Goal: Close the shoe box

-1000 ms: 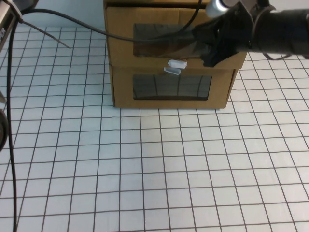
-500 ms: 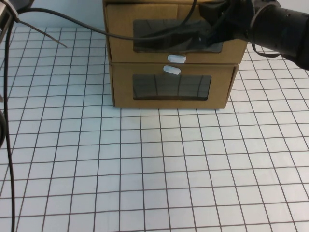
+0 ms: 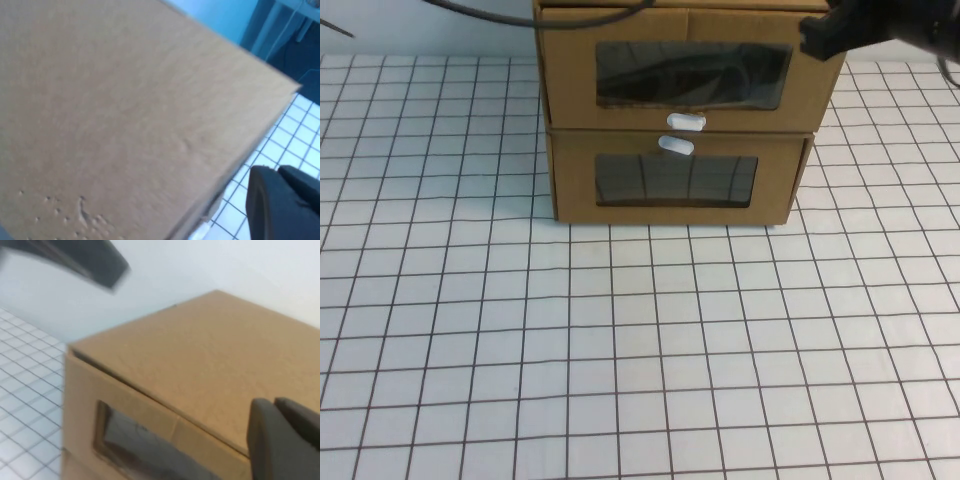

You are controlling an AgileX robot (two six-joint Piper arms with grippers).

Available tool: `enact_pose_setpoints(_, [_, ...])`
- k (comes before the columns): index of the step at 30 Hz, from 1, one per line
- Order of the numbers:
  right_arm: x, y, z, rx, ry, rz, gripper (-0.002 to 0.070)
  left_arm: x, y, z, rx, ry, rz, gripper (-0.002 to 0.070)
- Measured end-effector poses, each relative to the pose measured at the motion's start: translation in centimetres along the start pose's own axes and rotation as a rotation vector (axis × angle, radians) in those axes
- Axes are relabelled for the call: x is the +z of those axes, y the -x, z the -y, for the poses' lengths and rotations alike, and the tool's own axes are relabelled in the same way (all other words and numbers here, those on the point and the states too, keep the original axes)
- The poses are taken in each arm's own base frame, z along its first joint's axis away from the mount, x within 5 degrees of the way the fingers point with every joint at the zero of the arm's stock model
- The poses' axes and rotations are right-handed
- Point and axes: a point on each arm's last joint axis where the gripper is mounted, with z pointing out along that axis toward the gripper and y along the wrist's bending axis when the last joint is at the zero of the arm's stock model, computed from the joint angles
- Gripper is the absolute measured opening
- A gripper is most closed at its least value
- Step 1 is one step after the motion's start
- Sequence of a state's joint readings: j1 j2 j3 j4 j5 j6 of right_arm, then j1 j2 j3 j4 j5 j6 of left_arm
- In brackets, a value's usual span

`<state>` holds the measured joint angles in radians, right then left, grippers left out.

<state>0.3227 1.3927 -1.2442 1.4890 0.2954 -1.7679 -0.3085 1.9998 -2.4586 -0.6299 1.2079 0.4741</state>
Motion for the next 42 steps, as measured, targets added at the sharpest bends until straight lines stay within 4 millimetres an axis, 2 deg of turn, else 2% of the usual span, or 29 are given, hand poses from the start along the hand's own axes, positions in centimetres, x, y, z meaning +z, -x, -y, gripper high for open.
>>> enact_pose_setpoints(5, [-4.2, 1.5, -1.1, 0.032, 0.023, -0.008, -0.0014, -6.1, 2.0, 3.6, 0.079, 0.013, 0.061, -0.0005])
enact_pose_setpoints(10, [-7.9, 0.6, -2.4, 0.039, 0.023, -0.047, -0.0014, -10.9, 3.1, 6.6, 0.120, 0.034, 0.135, -0.0005])
enact_pose_setpoints(15, [-12.6, -0.1, -3.7, 0.076, -0.030, -0.002, -0.0014, -13.8, 2.0, 8.6, 0.103, 0.048, 0.115, -0.0005])
enact_pose_setpoints(18, [-15.1, -1.1, -4.5, 0.123, -0.062, 0.027, -0.0014, -15.2, 0.1, 10.0, 0.081, 0.041, 0.074, -0.0005])
enact_pose_setpoints(23, [-19.1, -3.1, -6.4, 0.175, -0.071, 0.074, -0.0014, -17.9, -5.6, 12.9, 0.037, 0.051, 0.020, -0.0005])
enact_pose_setpoints(25, [-20.6, -3.8, -7.1, 0.189, -0.075, 0.102, -0.0014, -19.1, -8.1, 14.1, 0.021, 0.073, 0.050, -0.0005])
enact_pose_setpoints(30, [-23.1, -6.6, -8.6, 0.249, -0.082, 0.134, -0.0014, -22.0, -15.3, 17.1, -0.004, 0.164, 0.194, -0.0005])
enact_pose_setpoints(35, [-23.6, -10.0, -9.7, 0.292, -0.083, 0.103, -0.0014, -23.2, -22.6, 18.5, -0.058, 0.259, 0.337, -0.0005])
enact_pose_setpoints(39, [-23.3, -12.5, -10.3, 0.357, -0.080, 0.046, -0.0014, -23.6, -26.4, 19.0, -0.049, 0.323, 0.440, -0.0005])
enact_pose_setpoints(42, [-23.0, -14.2, -10.2, 0.377, -0.121, 0.013, -0.0014, -22.9, -28.7, 18.5, -0.039, 0.373, 0.470, -0.0005])
